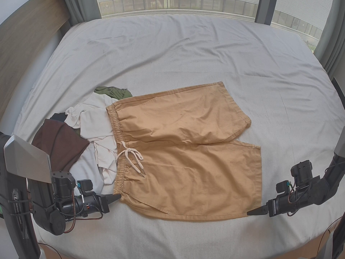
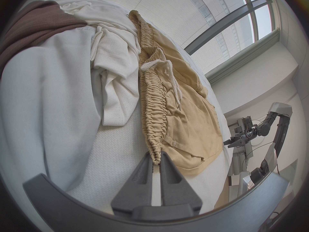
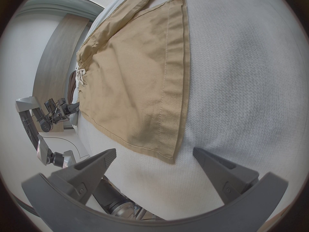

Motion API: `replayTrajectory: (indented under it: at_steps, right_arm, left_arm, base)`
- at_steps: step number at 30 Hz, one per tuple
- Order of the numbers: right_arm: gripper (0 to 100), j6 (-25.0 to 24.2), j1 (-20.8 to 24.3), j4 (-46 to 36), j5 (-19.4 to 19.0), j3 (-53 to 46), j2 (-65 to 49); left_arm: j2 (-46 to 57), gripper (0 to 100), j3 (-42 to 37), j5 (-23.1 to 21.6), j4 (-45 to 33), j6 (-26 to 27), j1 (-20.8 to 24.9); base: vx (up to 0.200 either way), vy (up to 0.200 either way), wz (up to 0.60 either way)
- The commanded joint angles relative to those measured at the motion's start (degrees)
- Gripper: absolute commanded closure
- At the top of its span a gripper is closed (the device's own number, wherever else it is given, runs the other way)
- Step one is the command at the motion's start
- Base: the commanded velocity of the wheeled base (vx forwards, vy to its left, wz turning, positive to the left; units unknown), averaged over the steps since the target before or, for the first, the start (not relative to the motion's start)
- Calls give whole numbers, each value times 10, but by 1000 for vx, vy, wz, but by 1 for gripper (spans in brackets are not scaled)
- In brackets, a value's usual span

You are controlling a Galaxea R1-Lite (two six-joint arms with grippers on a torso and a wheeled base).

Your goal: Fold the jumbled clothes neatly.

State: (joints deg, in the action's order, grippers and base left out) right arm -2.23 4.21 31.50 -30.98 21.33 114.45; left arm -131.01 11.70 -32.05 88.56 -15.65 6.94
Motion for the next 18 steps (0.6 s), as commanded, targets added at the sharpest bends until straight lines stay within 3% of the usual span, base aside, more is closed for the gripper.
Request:
replayTrajectory:
  at_steps: [1,5,6,18]
  right_arm:
    - [0,-1,3,1,0,-2,10]
    - [0,-1,5,1,0,0,10]
    - [100,-1,5,1,0,1,10]
    - [100,-1,6,2,0,1,8]
  left_arm:
    - [-1,100,0,1,0,0,0]
    - [-1,100,0,1,1,0,0]
    - [-1,100,0,1,0,0,0]
    - [-2,100,0,1,0,0,0]
  base:
    - [0,0,0]
    - [0,0,0]
    - [0,0,0]
    - [0,0,0]
